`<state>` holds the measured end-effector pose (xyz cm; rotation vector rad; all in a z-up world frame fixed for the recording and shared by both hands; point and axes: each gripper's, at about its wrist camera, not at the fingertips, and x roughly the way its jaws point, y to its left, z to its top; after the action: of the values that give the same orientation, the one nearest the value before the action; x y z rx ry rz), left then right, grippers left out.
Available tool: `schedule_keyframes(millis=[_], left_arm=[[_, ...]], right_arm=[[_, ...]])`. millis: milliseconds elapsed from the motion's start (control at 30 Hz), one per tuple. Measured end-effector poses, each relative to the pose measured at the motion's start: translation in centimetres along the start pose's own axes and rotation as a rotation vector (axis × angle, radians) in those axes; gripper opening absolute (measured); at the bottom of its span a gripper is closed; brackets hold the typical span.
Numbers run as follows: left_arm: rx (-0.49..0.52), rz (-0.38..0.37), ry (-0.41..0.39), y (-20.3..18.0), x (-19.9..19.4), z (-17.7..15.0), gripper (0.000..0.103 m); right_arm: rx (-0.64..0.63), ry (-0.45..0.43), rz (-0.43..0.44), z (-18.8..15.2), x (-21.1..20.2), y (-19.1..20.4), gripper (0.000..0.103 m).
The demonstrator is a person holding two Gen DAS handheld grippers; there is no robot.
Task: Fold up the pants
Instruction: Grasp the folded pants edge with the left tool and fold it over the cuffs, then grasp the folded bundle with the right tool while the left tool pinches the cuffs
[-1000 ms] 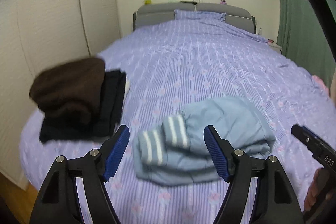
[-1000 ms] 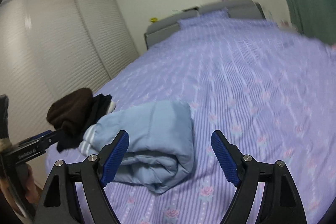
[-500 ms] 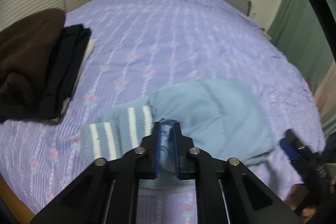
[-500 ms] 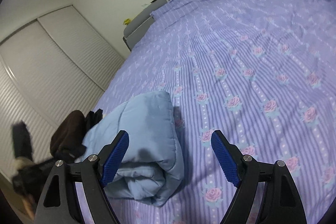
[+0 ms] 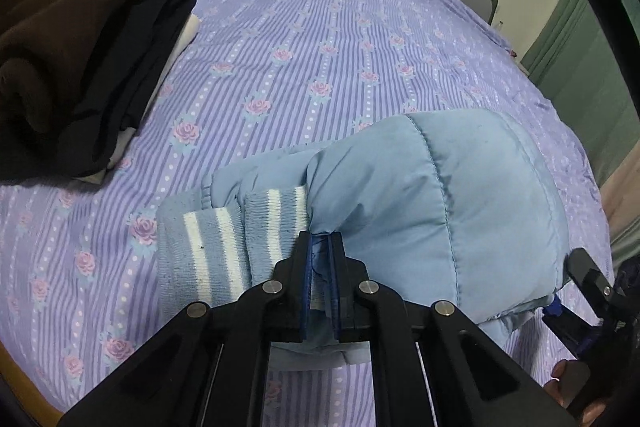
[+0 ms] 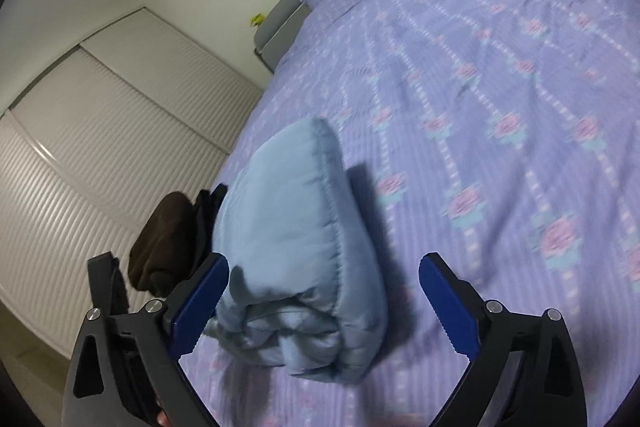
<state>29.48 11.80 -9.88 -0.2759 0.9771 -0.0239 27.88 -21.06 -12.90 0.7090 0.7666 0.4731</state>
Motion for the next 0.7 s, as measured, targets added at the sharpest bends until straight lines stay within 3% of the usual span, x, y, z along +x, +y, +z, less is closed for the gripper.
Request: schedule_keyframes(millis=[167, 367, 533, 700], left_arm=[[-0.037, -0.057, -0.004, 1.5, 0.0, -0.5, 0.011], [-0.031, -0.07, -0.01, 1.7, -0.1, -0.7, 0.011], [-0.073, -0.115, -0.007, 2.8, -0.1, -0.7, 0.01], [-0.072, -0.11, -0.011, 2.7, -0.2, -1.0, 0.009]], right_arm=[[0.06, 0.055, 0.023, -0.1, 2.1, 0.0, 0.102], [0.061, 0.128, 0.054, -0.2, 5.3, 0.9, 0.102], [0.101, 0.093, 0.051, 0.2, 6.0, 0.6, 0.1], [0.051, 0.113, 0.001, 0.2, 6.2, 1.0, 0.071]])
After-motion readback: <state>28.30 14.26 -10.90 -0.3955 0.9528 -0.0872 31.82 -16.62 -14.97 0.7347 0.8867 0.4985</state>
